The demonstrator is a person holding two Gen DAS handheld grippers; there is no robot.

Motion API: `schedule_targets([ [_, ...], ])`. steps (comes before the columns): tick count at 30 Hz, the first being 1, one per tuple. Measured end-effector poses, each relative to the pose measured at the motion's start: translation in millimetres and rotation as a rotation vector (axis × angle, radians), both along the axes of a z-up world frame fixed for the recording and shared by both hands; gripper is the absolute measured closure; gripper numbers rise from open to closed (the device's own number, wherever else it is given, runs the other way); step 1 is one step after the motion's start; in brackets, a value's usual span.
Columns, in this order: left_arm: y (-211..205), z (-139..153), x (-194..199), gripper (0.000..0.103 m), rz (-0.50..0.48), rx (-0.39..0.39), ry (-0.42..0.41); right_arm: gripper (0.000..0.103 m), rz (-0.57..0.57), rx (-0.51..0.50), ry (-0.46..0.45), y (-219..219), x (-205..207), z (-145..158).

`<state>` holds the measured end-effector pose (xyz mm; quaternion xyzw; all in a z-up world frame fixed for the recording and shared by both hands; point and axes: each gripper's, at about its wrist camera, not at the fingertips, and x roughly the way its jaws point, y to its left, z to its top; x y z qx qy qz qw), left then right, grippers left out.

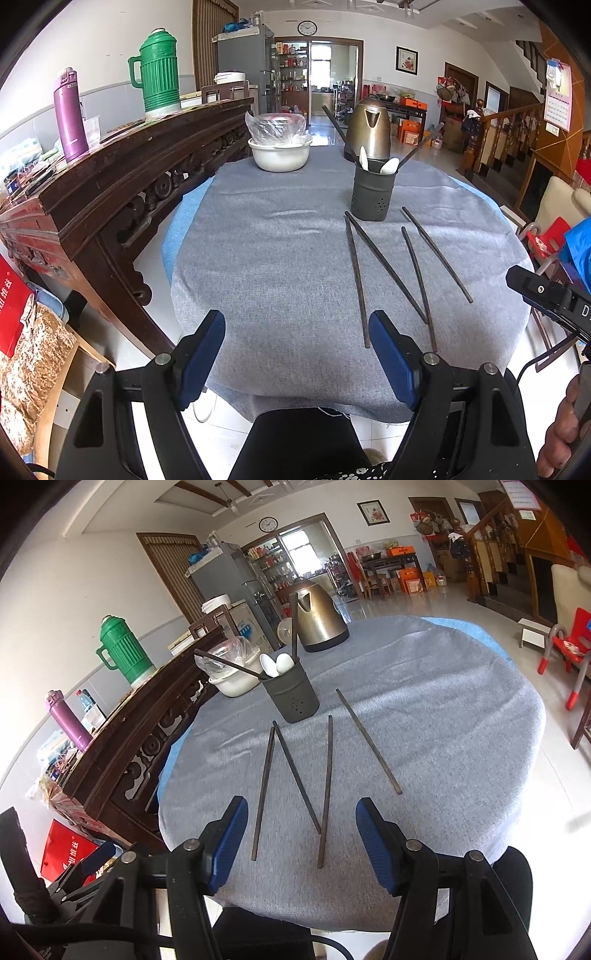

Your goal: Organize utensils

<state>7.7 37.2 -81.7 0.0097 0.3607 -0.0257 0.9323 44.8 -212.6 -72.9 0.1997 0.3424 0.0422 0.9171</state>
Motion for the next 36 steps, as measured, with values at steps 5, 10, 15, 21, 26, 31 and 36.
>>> schedule_targets([
  [5, -3.3, -2.0, 5.0, 0.023, -0.017, -0.003, 0.011, 0.038, 0.004, 0.012, 0.019, -0.7, 4.4, -4.6],
  [10, -4.7, -3.0, 34.1, 0.023, -0.031, -0.023, 0.037, 0.040, 0.017, 0.001, 0.033, -6.2, 26.8, -0.2],
  [15, -17.4, -10.6, 77.3, 0.023, -0.151, -0.030, 0.050, 0.053, 0.026, 0.004, 0.090, -32.4, 73.0, 6.4],
  [21, -31.1, -28.5, 122.7, 0.023, -0.291, -0.063, 0.082, 0.057, 0.047, 0.017, 0.129, -55.3, 124.7, 5.3],
  [26, -43.0, -38.3, 158.9, 0.030, -0.352, -0.074, 0.100, 0.057, 0.091, 0.053, 0.165, -63.4, 170.7, -13.6],
  [31, -52.4, -54.3, 196.7, 0.044, -0.335, -0.078, 0.179, 0.057, 0.094, 0.096, 0.232, -72.6, 210.0, -43.9],
  [36, -54.1, -67.7, 223.1, 0.055, -0.306, -0.064, 0.239, 0.057, 0.090, 0.142, 0.253, -82.2, 236.4, -58.3],
])
